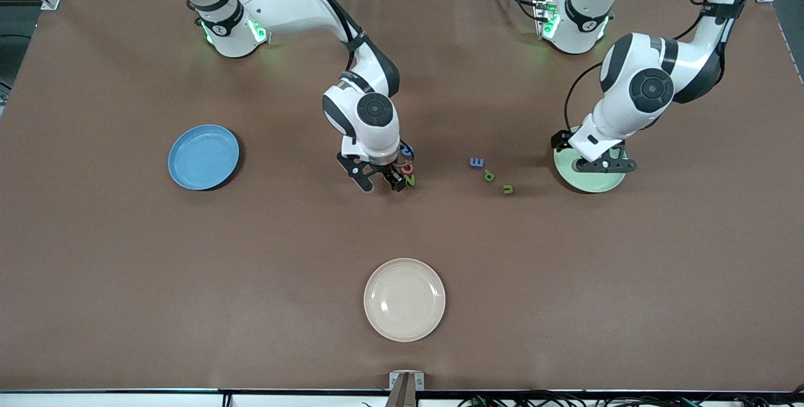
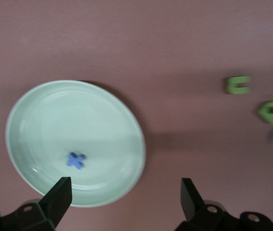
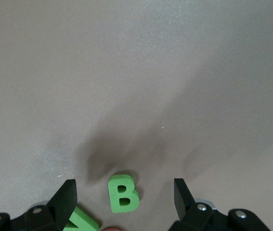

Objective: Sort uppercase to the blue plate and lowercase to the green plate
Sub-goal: 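Move the B to the blue plate while the left gripper reaches m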

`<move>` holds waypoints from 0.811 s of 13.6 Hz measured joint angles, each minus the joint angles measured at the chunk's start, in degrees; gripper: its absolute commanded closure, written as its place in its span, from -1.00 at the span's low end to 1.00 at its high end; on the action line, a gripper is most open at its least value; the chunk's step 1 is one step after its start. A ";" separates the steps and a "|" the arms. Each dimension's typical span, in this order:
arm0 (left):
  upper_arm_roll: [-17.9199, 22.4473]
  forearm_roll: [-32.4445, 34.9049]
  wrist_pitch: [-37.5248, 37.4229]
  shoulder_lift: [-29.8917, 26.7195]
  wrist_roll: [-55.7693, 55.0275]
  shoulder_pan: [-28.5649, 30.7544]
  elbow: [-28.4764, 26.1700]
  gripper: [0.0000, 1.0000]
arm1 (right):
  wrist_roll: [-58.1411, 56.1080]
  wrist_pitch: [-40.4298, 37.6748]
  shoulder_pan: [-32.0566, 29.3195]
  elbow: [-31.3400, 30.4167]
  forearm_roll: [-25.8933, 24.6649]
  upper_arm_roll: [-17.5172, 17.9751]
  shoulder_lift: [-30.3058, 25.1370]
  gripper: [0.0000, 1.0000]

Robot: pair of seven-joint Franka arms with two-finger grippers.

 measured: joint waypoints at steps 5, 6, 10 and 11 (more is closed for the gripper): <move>-7.01 -3.84 -0.80 1.31 -12.93 -2.72 3.84 -0.99 | -0.02 -0.21 0.68 -0.07 -0.06 0.01 0.52 -0.46; -7.19 -3.84 0.49 2.59 -16.61 -4.64 4.11 -0.99 | -0.02 -0.17 0.91 -0.07 -0.06 0.01 0.78 -0.42; -7.24 3.94 7.89 10.03 -31.46 -11.99 4.66 -0.99 | -0.02 0.30 1.09 -0.01 -0.09 -0.02 1.12 -0.11; -7.23 7.63 8.44 12.37 -34.38 -12.67 5.31 -0.98 | -0.02 0.55 1.11 0.03 -0.10 -0.02 1.11 -0.04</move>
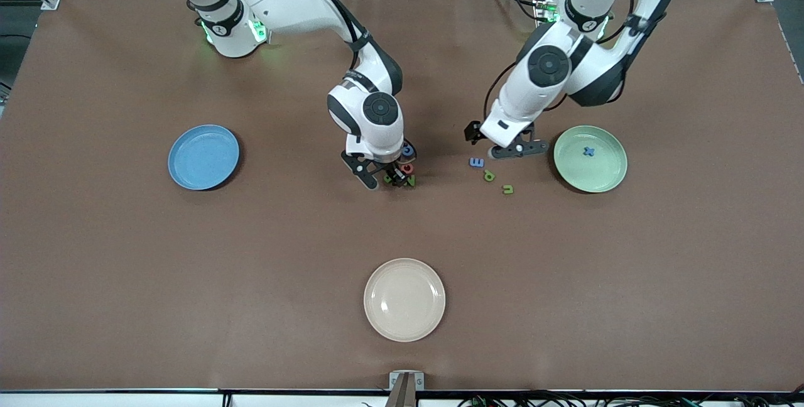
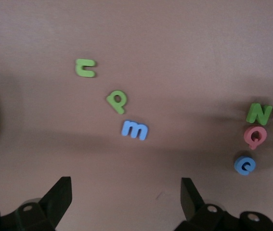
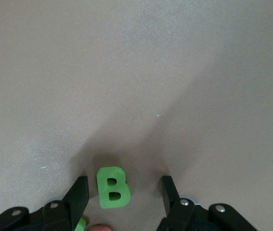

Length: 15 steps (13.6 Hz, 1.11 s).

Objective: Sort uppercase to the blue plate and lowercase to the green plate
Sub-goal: 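Move the B to the blue plate while the left gripper reaches m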

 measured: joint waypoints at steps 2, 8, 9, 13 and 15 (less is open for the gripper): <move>0.06 7.51 0.50 4.78 -4.28 -0.39 1.51 -0.95 | 0.00 0.12 0.05 0.13 -0.04 -0.01 -0.03 0.54; 0.30 20.98 3.02 14.23 -12.52 -0.48 2.40 -0.72 | -3.47 -4.04 0.06 1.13 -0.10 -0.22 -0.28 0.99; 0.30 22.03 3.02 15.08 -13.22 -0.69 2.40 -0.67 | -6.44 -9.05 -0.10 1.41 -0.11 -0.59 -0.78 0.99; 0.88 26.83 3.52 17.91 -17.84 -1.79 2.41 -0.51 | -18.50 -27.51 -4.32 1.23 -0.39 -1.64 -5.43 0.99; 1.95 30.31 5.20 19.40 -20.14 -2.37 2.42 -0.42 | -24.60 -32.21 -7.88 -0.77 -2.30 -1.80 -8.34 0.99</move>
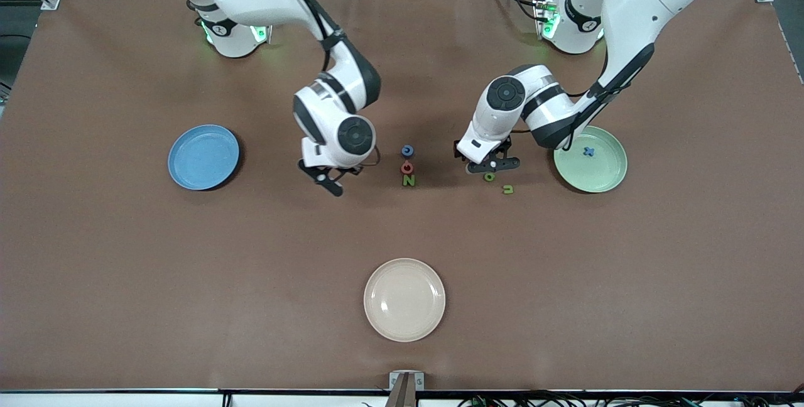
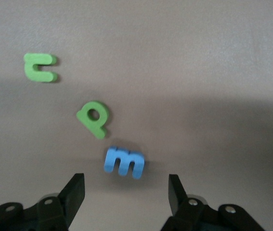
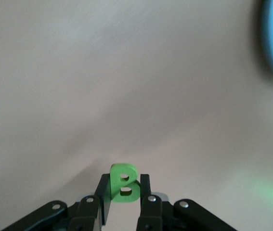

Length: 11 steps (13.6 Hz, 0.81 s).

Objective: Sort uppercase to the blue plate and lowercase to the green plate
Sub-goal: 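Move the B to the blue plate while the left gripper reaches m, then release the B on the blue plate while the left gripper grasps the m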

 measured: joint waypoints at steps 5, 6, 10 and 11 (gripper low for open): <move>2.05 4.34 2.09 2.62 -1.22 -0.66 0.15 -0.19 | -20.97 -1.59 -12.48 -12.40 -11.60 -0.31 -8.09 0.99; 2.64 4.84 2.49 2.77 -1.92 -1.15 0.19 -0.12 | -24.76 -1.48 -14.81 -14.02 -13.45 -0.32 -8.87 0.99; 2.97 5.26 2.73 2.67 -2.99 -1.79 0.49 0.27 | -30.94 -1.41 -17.49 -17.13 -19.96 -0.26 -9.47 0.96; 2.92 5.26 2.73 2.50 -2.99 -1.82 0.57 0.35 | -31.45 -1.41 -17.87 -17.61 -21.08 -0.25 -9.47 0.38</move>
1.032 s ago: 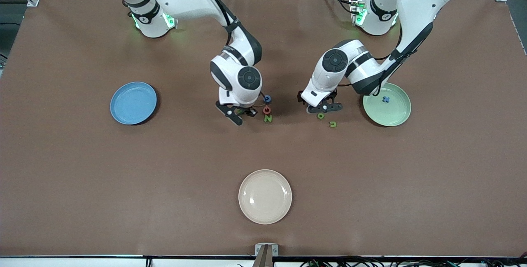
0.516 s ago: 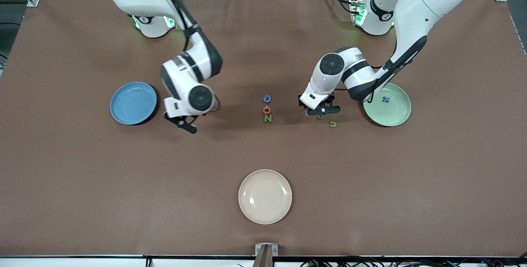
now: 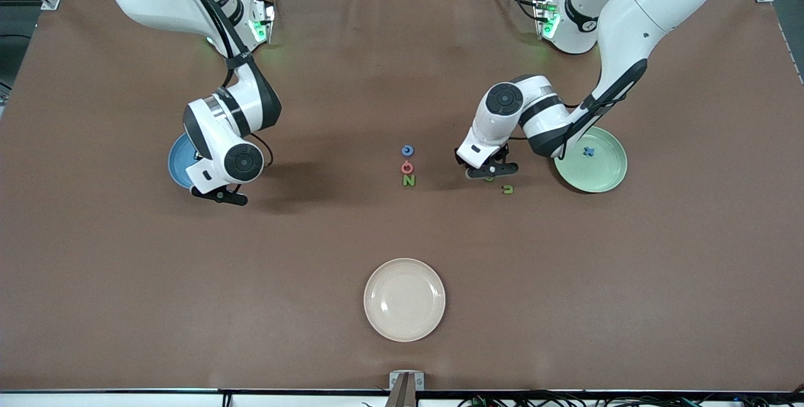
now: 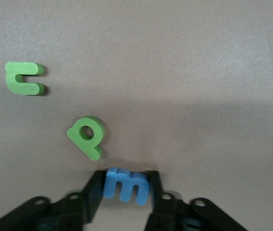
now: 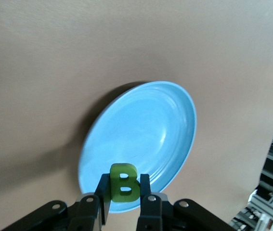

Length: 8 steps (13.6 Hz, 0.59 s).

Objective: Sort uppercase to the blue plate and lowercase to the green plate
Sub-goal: 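Release the B on the blue plate while the left gripper grasps the m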

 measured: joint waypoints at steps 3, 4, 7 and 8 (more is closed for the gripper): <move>0.10 0.00 0.03 0.01 -0.22 -0.10 0.03 0.49 | -0.82 0.06 -1.49 -0.50 -1.62 0.00 0.00 -1.00; 0.10 0.00 0.03 0.01 -0.78 -0.08 0.06 0.49 | -0.89 0.21 -1.63 -0.50 -1.82 0.00 0.00 -1.00; 0.29 0.03 0.03 -0.45 -1.08 0.44 0.64 0.49 | -0.83 0.73 -1.63 -0.39 -1.88 0.30 -0.01 -1.00; 0.21 0.04 -0.01 -1.09 -1.08 0.73 0.86 0.51 | -0.55 0.98 -1.63 -0.16 -1.28 0.49 -0.05 -1.00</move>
